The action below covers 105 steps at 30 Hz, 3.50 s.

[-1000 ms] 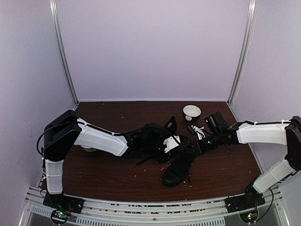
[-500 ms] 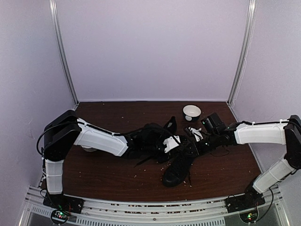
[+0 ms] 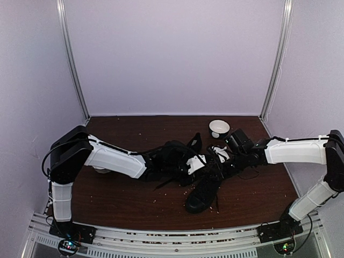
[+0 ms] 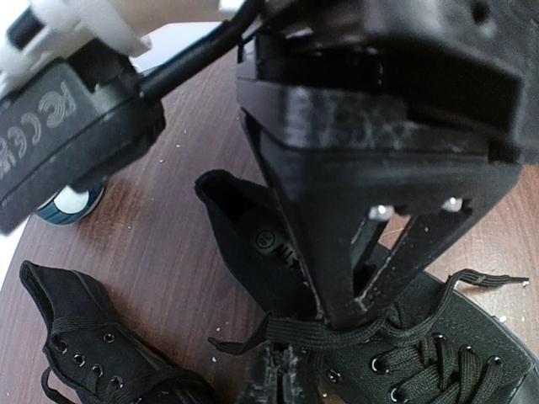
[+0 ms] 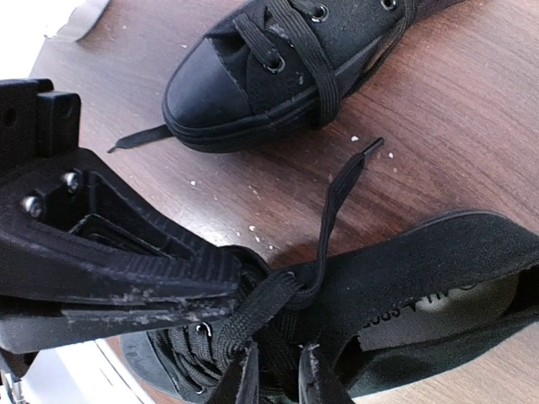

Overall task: Tie the shoes
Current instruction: Tie the loops with the shoelace on the shoe.

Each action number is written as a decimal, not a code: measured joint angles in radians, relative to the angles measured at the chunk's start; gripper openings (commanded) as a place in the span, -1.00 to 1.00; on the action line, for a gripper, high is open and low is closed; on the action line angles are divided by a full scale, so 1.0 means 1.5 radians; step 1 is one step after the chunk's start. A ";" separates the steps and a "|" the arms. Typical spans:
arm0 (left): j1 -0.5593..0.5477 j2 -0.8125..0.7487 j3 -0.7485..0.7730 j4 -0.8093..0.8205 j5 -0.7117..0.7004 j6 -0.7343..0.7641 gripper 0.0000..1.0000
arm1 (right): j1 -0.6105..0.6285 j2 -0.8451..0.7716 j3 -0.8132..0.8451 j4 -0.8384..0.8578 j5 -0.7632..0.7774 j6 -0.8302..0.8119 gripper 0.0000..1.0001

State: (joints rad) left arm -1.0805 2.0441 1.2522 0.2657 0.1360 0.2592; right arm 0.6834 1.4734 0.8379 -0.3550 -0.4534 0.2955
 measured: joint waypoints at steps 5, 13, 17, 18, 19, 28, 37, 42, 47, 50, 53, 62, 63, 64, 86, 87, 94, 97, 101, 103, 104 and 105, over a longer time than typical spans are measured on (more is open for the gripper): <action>0.000 0.000 0.000 0.001 0.000 0.000 -1.00 | 0.023 0.012 0.018 -0.017 0.033 0.001 -0.71; 0.001 0.000 -0.007 0.004 0.001 0.000 -1.00 | 0.050 0.030 0.034 -0.038 0.079 0.003 -0.67; 0.003 0.000 -0.013 0.009 0.002 0.000 -1.00 | 0.061 0.033 0.043 -0.054 0.111 0.002 -0.68; 0.004 0.000 -0.013 0.009 0.002 0.000 -1.00 | 0.061 0.037 0.045 -0.057 0.120 0.002 -0.68; 0.004 0.000 -0.013 0.011 0.002 -0.001 -1.00 | 0.062 0.041 0.048 -0.058 0.127 0.001 -0.67; 0.006 0.000 -0.013 0.016 0.002 -0.001 -1.00 | 0.071 0.069 0.061 -0.071 0.170 -0.002 -1.00; 0.006 0.000 -0.015 0.018 0.002 -0.001 -1.00 | 0.063 0.014 0.060 -0.088 0.165 0.000 -1.00; 0.006 0.000 -0.015 0.026 0.001 -0.003 -1.00 | 0.035 -0.037 0.045 -0.089 0.140 0.005 -1.00; 0.006 0.000 -0.014 0.036 0.003 -0.003 -1.00 | 0.015 -0.047 0.028 -0.085 0.105 0.008 -1.00; 0.006 0.000 -0.014 0.037 0.007 -0.003 -1.00 | 0.004 -0.047 0.019 -0.077 0.082 0.011 -1.00; 0.006 0.000 -0.013 0.037 0.013 -0.003 -1.00 | -0.012 -0.050 0.008 -0.064 0.056 0.013 -0.99; 0.006 0.008 0.016 0.024 0.026 -0.003 -1.00 | -0.050 -0.083 -0.023 -0.050 0.004 0.019 -0.93; 0.006 0.011 0.020 0.018 0.027 -0.003 -1.00 | -0.054 -0.089 -0.025 -0.046 -0.001 0.020 -0.92; 0.006 0.016 0.025 0.010 0.030 -0.002 -1.00 | -0.057 -0.094 -0.027 -0.043 -0.005 0.021 -0.91; 0.012 0.029 0.032 -0.041 0.062 -0.001 -1.00 | -0.055 -0.107 -0.040 -0.034 -0.017 0.027 -0.52; 0.014 0.022 0.024 -0.036 0.065 -0.003 -1.00 | -0.055 -0.115 -0.040 -0.035 -0.017 0.025 -0.49; 0.016 -0.006 0.020 -0.011 0.091 -0.006 -1.00 | -0.114 -0.190 -0.086 -0.019 0.019 0.040 -0.30; 0.016 -0.006 0.021 -0.015 0.092 -0.007 -1.00 | -0.146 -0.202 -0.125 -0.022 0.080 0.055 -0.31; 0.016 -0.005 0.031 -0.045 0.086 -0.006 -1.00 | -0.150 -0.207 -0.149 -0.039 0.161 0.069 -0.34; 0.016 0.001 0.049 -0.071 0.083 -0.003 -1.00 | -0.153 -0.211 -0.157 -0.042 0.191 0.076 -0.35; 0.016 0.004 0.057 -0.080 0.081 -0.001 -1.00 | -0.155 -0.217 -0.163 -0.043 0.204 0.080 -0.36; 0.016 0.007 0.064 -0.087 0.080 0.001 -1.00 | -0.156 -0.224 -0.170 -0.043 0.217 0.083 -0.37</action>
State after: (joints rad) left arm -1.0565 2.0548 1.3479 0.1345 0.2565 0.2607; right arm 0.4488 1.1381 0.5827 -0.4194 -0.1276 0.4194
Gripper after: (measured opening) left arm 0.005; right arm 0.327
